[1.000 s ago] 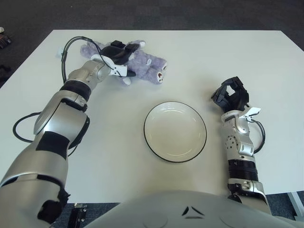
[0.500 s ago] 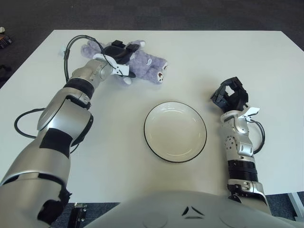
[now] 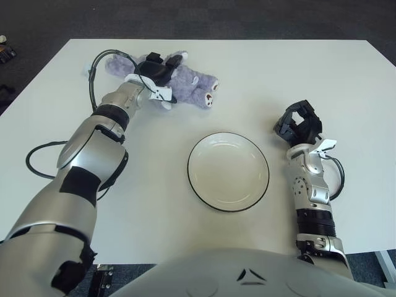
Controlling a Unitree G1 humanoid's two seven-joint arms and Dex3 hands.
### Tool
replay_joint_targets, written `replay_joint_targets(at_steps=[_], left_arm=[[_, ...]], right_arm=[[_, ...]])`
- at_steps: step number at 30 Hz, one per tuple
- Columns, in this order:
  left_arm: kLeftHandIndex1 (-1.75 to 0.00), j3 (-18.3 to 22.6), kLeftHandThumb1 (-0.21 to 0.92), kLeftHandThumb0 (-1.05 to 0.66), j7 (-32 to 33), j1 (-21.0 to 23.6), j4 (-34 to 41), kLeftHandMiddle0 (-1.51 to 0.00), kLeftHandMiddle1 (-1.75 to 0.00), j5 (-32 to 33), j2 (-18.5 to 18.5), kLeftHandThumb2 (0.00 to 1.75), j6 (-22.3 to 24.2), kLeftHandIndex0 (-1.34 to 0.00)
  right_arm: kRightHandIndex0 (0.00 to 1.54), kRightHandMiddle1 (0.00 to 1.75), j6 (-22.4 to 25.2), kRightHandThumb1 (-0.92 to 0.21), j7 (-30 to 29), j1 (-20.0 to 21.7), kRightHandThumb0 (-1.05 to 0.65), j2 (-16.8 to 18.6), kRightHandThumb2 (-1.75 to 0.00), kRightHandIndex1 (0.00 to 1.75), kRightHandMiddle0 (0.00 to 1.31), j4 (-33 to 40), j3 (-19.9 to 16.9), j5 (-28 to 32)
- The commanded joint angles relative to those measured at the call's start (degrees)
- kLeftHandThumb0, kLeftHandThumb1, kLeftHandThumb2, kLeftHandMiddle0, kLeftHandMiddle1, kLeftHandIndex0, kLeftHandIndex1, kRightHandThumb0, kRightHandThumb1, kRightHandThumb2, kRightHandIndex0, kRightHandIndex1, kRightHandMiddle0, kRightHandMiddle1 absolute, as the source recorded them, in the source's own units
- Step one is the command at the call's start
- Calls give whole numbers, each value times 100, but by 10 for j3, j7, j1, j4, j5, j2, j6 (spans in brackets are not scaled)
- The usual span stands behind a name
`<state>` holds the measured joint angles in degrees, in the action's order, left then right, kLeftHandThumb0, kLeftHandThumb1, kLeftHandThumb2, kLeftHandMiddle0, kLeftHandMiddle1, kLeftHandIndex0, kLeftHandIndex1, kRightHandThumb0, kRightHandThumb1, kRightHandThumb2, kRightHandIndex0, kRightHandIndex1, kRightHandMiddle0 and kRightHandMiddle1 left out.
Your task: Put the doll into the plate.
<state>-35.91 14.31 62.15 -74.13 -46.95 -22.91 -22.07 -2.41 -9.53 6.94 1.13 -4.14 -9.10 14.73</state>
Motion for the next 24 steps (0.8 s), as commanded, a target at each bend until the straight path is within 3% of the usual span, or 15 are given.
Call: replay_joint_targets(at_steps=[1, 3, 6, 12, 20, 24], left_arm=[[-32, -4, 60, -66, -2, -29, -14, 0, -118, -1, 6, 23, -3, 0], [-45, 6, 37, -54, -2, -33, -17, 0, -123, 12, 10, 60, -6, 0], [-57, 13, 23, -44, -4, -36, -20, 0, -127, 23, 13, 81, -4, 0], [-72, 22, 10, -25, -2, -42, -22, 0, -129, 34, 22, 101, 17, 0], [-86, 34, 4, 2, -5, -48, -24, 0, -125, 49, 35, 118, 47, 0], [-107, 36, 1, 19, -3, -51, -24, 0, -128, 53, 38, 130, 54, 0]], right_arm=[[103, 175, 16, -31, 2, -45, -49, 34, -133, 175, 62, -24, 7, 0], [102, 175, 16, -31, 4, -45, -49, 34, -132, 175, 62, -24, 6, 3], [102, 175, 17, -31, 8, -45, -49, 34, -132, 175, 62, -25, 5, 6], [103, 175, 16, -31, 15, -46, -49, 34, -132, 175, 62, -25, 3, 9], [104, 175, 14, -32, 24, -46, -49, 33, -132, 175, 62, -25, 0, 12], [103, 175, 11, -32, 29, -46, -49, 33, -132, 175, 61, -27, -2, 14]])
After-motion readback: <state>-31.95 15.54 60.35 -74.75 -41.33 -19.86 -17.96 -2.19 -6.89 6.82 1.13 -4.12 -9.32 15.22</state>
